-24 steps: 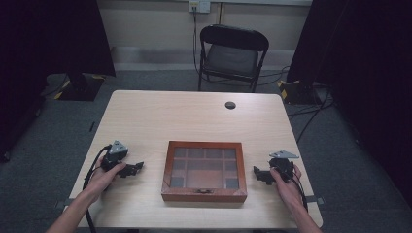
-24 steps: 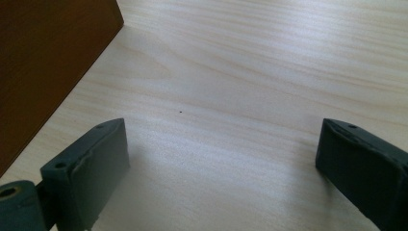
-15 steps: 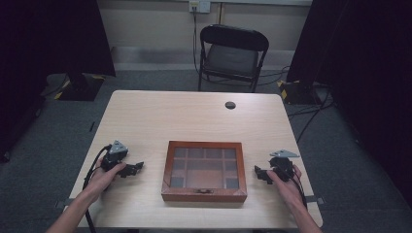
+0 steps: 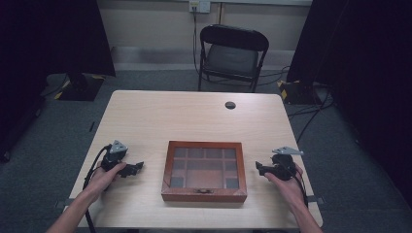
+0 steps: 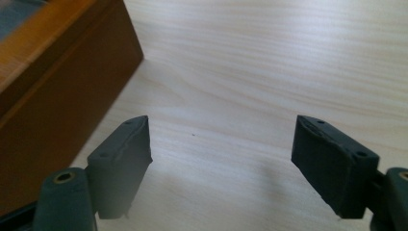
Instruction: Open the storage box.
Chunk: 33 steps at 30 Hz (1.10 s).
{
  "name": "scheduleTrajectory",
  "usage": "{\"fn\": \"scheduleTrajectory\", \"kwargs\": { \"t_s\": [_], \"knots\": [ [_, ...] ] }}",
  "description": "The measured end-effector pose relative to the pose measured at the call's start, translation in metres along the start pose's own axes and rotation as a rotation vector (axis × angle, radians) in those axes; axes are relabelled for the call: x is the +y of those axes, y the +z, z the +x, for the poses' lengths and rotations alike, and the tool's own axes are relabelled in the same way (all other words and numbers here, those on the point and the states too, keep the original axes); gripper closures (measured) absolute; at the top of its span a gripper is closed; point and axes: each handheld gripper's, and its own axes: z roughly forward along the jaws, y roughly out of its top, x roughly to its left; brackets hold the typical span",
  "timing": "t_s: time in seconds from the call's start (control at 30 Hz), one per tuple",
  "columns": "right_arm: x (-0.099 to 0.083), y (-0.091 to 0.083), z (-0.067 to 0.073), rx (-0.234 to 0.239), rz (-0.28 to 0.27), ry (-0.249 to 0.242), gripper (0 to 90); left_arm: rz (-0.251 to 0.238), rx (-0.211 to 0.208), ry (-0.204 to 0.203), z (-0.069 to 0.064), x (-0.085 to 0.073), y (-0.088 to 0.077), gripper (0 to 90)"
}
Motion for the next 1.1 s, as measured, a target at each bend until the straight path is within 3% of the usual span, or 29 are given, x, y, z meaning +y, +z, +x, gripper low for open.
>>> {"fn": "scheduleTrajectory", "kwargs": {
  "t_s": [0.2, 0.5, 0.87, 1.1],
  "knots": [
    [0.011, -0.013, 0.006, 0.076, -0.026, -0.018, 31.6, 0.001, 0.000, -0.001, 0.000, 0.000, 0.000, 8.9],
    [0.023, -0.027, 0.023, 0.245, -0.038, -0.049, 43.8, 0.002, 0.000, -0.001, 0.000, 0.000, 0.000, 8.9],
    [0.036, -0.039, 0.050, 0.379, -0.040, -0.101, 44.8, 0.002, -0.001, -0.001, 0.000, 0.000, 0.000, 8.9],
    [0.047, -0.047, 0.062, 0.435, -0.051, -0.133, 47.3, 0.002, -0.002, -0.003, 0.000, 0.000, 0.001, 8.0]
  ]
}}
